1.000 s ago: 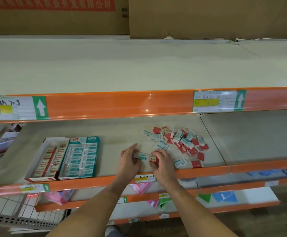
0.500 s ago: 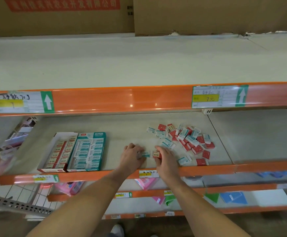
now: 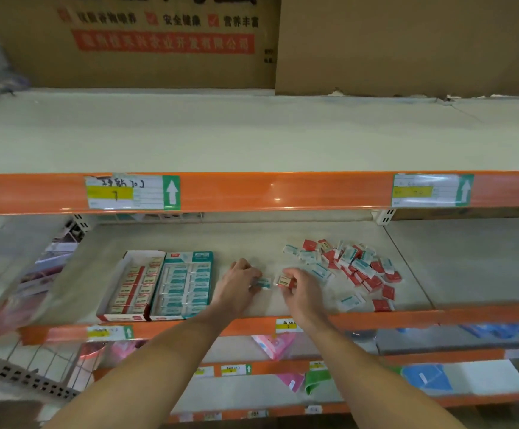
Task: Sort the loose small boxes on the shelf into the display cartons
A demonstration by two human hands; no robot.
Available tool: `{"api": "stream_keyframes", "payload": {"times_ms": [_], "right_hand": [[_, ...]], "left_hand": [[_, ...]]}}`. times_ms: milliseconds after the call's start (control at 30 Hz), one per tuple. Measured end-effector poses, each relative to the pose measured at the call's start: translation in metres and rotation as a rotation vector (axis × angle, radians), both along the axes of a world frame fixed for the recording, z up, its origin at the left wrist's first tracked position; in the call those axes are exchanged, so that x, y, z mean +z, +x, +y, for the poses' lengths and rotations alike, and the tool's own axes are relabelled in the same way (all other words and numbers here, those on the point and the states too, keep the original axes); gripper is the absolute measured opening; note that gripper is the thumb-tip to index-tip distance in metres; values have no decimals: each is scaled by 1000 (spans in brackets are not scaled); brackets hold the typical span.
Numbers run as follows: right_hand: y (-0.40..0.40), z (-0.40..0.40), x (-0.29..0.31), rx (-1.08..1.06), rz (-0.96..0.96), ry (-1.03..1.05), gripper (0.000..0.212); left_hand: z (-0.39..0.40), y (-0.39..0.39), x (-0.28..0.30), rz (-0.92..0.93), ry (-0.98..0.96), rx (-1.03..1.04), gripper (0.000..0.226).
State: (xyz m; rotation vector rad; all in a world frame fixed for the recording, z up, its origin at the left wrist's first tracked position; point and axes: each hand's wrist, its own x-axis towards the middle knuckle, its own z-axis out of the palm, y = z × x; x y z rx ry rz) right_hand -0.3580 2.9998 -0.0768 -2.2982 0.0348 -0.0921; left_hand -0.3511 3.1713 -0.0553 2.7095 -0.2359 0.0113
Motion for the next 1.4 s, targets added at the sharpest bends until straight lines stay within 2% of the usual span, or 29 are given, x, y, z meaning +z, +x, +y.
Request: {"api": "stream_keyframes", "payload": {"times_ms": [400, 567, 667, 1233, 1400], "right_hand": [[-11, 102, 9, 34, 10, -37, 30], [-20, 141, 15, 64, -10, -36, 25], [-26, 163, 17, 94, -18, -73, 21], [-30, 264, 32, 134, -48, -183, 16], [-13, 279, 36, 191, -42, -224, 26]], "left_hand": [[111, -15, 18, -71, 51, -16, 15], [159, -27, 19, -77, 91, 21, 28], [180, -37, 19, -79, 89, 46, 28], [274, -60, 13, -16, 19, 170, 24], [277, -57, 15, -37, 9, 177, 20]]}}
